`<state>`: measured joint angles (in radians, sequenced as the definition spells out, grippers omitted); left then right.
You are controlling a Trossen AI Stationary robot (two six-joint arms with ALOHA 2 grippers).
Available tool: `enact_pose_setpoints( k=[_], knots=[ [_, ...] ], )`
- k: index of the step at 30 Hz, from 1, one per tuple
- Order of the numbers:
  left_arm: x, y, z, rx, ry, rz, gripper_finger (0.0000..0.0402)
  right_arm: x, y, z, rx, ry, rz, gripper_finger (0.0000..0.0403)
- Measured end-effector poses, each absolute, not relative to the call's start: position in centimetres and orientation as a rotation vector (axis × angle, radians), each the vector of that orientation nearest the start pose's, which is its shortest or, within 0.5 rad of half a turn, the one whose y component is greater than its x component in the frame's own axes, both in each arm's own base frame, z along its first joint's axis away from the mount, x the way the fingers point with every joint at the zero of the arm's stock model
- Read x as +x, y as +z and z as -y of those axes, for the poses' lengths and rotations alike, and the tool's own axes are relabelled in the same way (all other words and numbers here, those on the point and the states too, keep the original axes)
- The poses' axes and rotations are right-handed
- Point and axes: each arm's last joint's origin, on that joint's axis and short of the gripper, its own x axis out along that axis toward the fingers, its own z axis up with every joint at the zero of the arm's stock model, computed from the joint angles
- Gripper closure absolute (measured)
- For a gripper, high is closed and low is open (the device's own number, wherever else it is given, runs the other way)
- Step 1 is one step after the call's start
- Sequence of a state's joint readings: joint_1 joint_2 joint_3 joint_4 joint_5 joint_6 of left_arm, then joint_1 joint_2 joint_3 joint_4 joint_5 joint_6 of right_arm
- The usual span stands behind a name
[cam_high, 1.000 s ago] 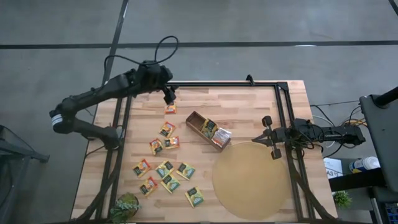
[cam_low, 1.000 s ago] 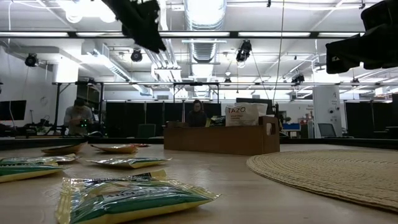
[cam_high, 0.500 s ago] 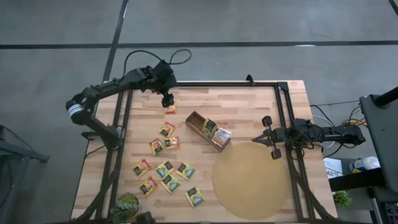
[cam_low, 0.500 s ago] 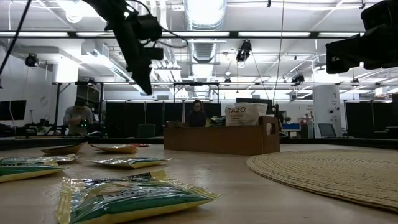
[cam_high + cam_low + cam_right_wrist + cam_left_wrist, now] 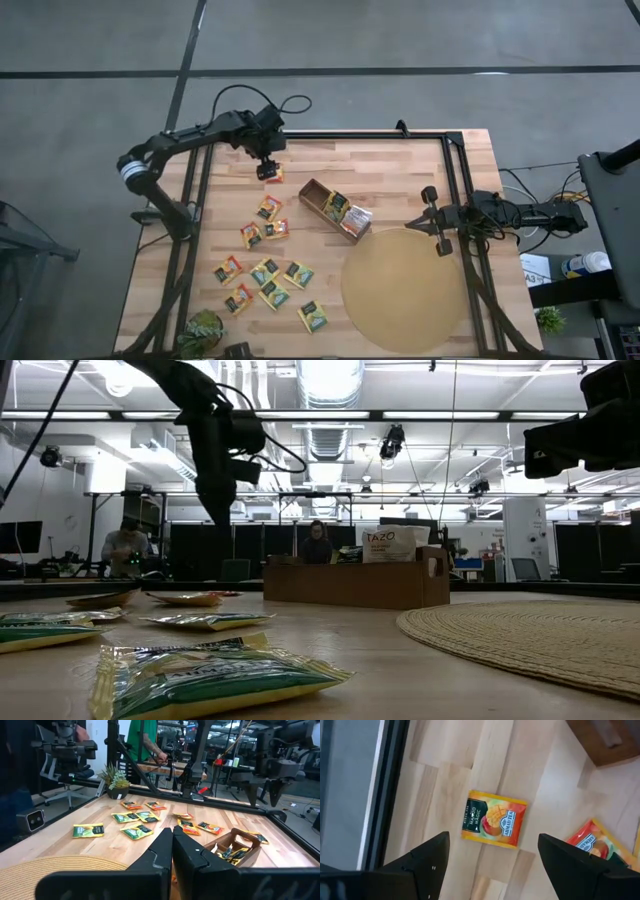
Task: Pick & Place Tea
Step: Put the yellow tea bag into the middle section of the wooden organizer
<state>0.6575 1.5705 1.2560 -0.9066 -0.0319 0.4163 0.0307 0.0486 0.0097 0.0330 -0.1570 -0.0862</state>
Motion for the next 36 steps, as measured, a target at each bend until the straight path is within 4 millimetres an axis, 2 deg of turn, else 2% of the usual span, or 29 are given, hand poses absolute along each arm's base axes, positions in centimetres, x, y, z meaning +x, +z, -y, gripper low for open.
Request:
enact_pose_setpoints(
  k=[4,10,17,26,31,36],
  knots=[
    [24.4,26.1,-17.6,-0.014,0.307,-1.274,0.0106,10.0,16.6,-0.8,-0.085,0.188,0.002,0.0394],
    [25.7,26.7,-14.3,-0.026,0.245,-1.261,0.0106,10.0,16.6,-0.8,-0.086,0.188,0.002,0.0394],
    [27.2,26.7,-9.7,-0.231,0.290,-1.251,0.0106,10.0,16.6,-0.8,-0.086,0.188,0.002,0.0394],
    [29.5,26.9,-2.3,-0.474,0.316,-1.161,0.0106,10.0,16.6,-0.8,-0.086,0.188,0.003,0.0394],
    [30.0,27.0,1.4,-0.533,0.307,-1.134,0.0106,10.0,16.6,-0.8,-0.086,0.187,0.002,0.0394],
    [30.0,26.5,3.8,-0.560,0.315,-1.154,0.0106,10.0,16.6,-0.8,-0.086,0.187,0.002,0.0394]
  ],
)
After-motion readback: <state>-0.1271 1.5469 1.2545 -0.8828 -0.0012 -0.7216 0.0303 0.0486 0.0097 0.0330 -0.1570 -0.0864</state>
